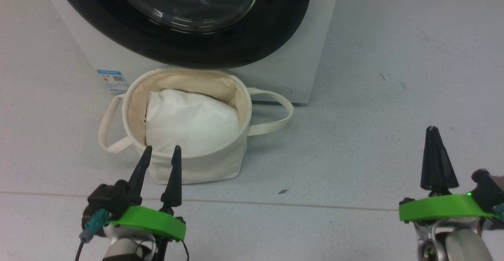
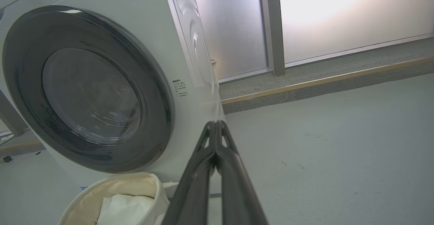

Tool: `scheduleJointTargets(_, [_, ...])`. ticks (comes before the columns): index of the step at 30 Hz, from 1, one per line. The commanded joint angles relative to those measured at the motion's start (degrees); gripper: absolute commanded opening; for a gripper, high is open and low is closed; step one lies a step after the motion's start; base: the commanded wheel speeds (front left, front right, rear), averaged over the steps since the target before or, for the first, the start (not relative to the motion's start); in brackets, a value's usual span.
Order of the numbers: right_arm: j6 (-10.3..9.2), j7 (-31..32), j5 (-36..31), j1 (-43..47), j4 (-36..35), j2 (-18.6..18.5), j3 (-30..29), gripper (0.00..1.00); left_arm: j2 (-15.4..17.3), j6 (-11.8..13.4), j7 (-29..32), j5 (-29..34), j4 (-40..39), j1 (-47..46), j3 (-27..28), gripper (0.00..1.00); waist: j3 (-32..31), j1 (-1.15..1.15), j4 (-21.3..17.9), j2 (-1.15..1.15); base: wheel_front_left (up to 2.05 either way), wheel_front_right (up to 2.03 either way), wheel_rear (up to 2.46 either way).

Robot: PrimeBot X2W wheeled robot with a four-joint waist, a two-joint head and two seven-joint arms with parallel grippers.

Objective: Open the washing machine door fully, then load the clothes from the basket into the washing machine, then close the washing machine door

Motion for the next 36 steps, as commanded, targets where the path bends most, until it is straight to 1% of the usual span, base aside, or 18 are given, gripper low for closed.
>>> scheduleJointTargets(1, [-0.01,0.19,-0.83,-0.19,-2.4,0.07,1.47,1.0,0.91,-0.16,-0.34,0.52,-2.24,-0.77,1.71,1.0,-0.11,0.01,-0.41,0.0,0.0,0.0,0.0])
scheduleJointTargets(6, [-0.01,0.19,-0.79,0.31,-2.23,0.07,2.18,1.0,0.91,-0.48,-0.34,2.53,-3.66,-0.51,1.13,1.0,-0.34,0.01,-0.61,0.0,0.0,0.0,0.0])
scheduleJointTargets(13, [-0.01,0.19,-0.94,0.53,-2.08,0.07,1.86,1.0,0.91,-0.4,-0.34,2.96,-4.8,0.7,1.03,1.0,-1.59,0.01,-0.34,0.0,0.0,0.0,0.0])
scheduleJointTargets(16, [-0.01,0.19,-3.93,0.55,-1.56,0.07,1.43,1.0,0.91,0.32,-0.34,2.72,-4.46,1.32,1.18,1.0,-2.06,0.01,-0.19,0.0,0.0,0.0,0.0])
scheduleJointTargets(19, [-0.01,0.19,-5.11,0.38,-1.31,0.07,1.33,1.0,0.91,0.45,-0.34,2.36,-4.09,1.5,0.9,1.0,-2.2,0.01,0.08,0.0,0.0,0.0,0.0])
scheduleJointTargets(27, [-0.01,0.19,-5.83,0.28,0.86,0.07,0.83,1.0,0.91,0.71,-0.34,1.59,-3.97,1.79,0.34,1.0,-2.45,0.01,1.12,0.0,0.0,0.0,0.0])
scheduleJointTargets(36, [-0.01,0.19,-6.06,0.01,1.2,0.07,0.61,1.0,0.91,0.97,-0.34,1.31,-3.48,1.85,0.12,1.0,-2.43,0.01,1.67,0.0,0.0,0.0,0.0])
